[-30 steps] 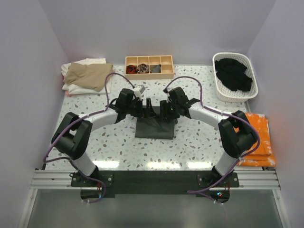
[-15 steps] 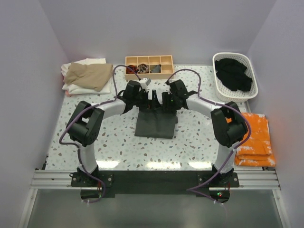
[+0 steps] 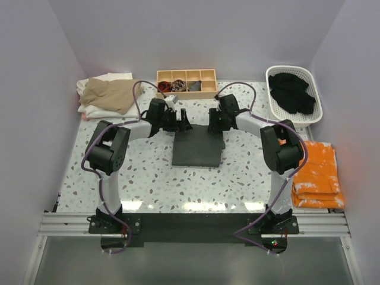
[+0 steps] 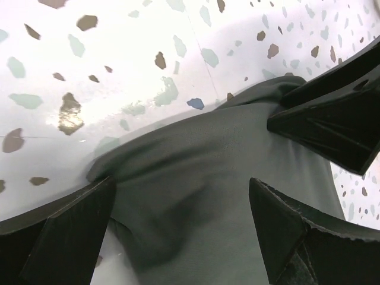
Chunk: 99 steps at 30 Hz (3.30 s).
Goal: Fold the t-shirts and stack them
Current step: Smooth out wrinkles on the folded tshirt, then put the neatly folded tshirt into the corner of the board with the left arm
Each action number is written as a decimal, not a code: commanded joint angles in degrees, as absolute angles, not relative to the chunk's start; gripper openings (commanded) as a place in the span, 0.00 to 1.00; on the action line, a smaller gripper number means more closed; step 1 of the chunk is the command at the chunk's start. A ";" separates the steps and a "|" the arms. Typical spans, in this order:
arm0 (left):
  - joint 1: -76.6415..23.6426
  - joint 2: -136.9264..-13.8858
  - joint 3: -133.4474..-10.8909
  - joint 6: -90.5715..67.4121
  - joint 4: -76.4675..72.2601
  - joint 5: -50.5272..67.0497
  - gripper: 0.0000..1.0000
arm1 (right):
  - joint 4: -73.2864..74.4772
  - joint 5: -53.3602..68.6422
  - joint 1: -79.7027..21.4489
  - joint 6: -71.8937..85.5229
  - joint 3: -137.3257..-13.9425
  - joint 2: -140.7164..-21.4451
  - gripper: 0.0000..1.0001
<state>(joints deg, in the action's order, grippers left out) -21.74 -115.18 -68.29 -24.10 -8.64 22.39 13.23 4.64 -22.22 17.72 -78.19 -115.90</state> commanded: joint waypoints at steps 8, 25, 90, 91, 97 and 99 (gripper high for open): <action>-19.16 -108.92 -63.38 -20.56 -8.79 18.11 1.00 | 10.89 2.64 -18.20 15.56 -72.96 -106.54 0.52; -21.36 -95.71 -53.27 -26.19 -10.81 21.09 1.00 | 8.00 15.82 -17.84 19.16 -62.14 -99.75 0.55; -23.82 -114.61 -48.41 -33.75 -34.45 41.04 0.00 | 14.77 10.02 -17.84 14.85 -57.04 -89.39 0.66; -23.91 -114.96 -49.65 -33.75 -34.02 42.00 0.00 | 14.77 9.85 -17.84 14.85 -56.87 -89.21 0.66; -22.68 -110.58 -65.10 -24.12 -15.70 39.83 0.00 | 15.29 9.05 -17.75 14.59 -56.08 -87.89 0.66; -21.62 -109.34 -73.24 -19.62 -8.30 37.81 0.00 | 15.38 8.88 -17.75 14.41 -55.81 -87.71 0.66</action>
